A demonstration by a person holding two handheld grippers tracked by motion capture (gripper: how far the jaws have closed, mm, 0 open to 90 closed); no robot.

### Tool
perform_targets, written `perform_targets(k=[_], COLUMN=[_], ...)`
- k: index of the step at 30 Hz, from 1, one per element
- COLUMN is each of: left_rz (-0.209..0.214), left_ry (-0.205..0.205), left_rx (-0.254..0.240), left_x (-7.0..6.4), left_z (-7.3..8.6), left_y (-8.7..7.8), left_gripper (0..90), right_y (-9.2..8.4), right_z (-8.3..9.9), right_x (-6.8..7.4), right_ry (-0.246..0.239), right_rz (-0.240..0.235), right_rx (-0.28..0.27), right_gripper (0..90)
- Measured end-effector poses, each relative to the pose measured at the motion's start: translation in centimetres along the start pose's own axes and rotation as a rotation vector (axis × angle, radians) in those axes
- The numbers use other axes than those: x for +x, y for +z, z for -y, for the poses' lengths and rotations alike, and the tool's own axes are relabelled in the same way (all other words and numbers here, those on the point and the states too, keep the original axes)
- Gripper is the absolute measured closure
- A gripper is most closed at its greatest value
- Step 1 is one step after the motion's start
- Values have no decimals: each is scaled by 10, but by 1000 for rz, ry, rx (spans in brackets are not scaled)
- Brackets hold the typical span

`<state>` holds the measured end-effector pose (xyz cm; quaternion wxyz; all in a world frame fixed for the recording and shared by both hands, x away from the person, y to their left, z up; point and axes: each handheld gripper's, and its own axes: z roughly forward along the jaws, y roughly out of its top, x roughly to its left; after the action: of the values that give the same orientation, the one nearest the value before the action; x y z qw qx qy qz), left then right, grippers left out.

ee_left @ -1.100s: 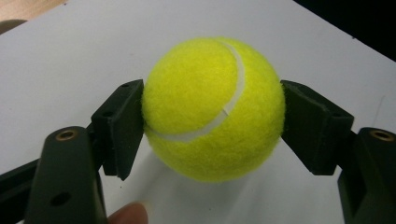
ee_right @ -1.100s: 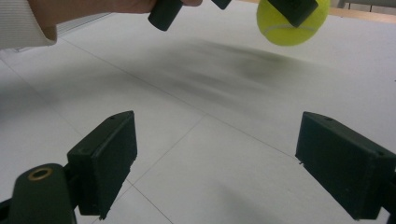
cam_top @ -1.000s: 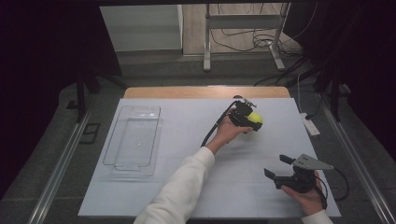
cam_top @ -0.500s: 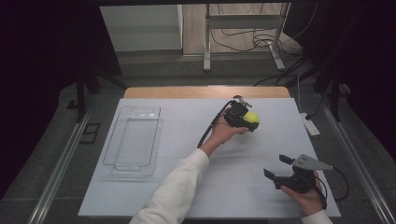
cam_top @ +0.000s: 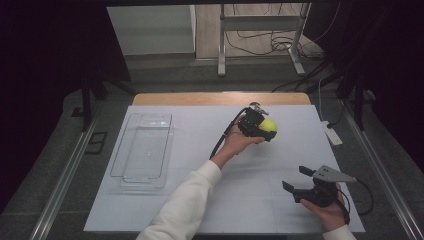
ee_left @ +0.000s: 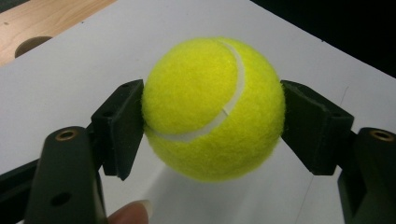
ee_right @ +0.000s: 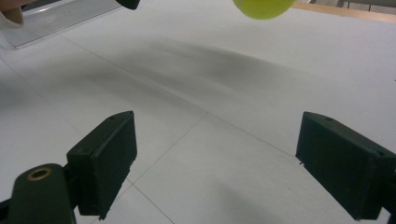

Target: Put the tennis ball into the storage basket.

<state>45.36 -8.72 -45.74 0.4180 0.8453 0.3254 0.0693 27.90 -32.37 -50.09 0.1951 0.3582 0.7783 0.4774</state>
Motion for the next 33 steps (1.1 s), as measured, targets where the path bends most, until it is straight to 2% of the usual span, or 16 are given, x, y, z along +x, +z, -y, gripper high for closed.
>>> perform_targets(k=[13, 23, 33], left_rz=[1, 4, -4], left_ry=[11, 36, 31], left_rx=[-23, -50, -65], left_x=[-2, -6, -4], left_z=[4, 14, 21], left_y=[-17, -37, -50], left_gripper=[279, 279, 279], right_y=[0, 0, 1], right_z=[0, 0, 0], right_x=[0, 0, 0], right_ry=[0, 0, 1], right_rz=[9, 7, 8], right_rx=[3, 5, 7], right_gripper=[130, 130, 130])
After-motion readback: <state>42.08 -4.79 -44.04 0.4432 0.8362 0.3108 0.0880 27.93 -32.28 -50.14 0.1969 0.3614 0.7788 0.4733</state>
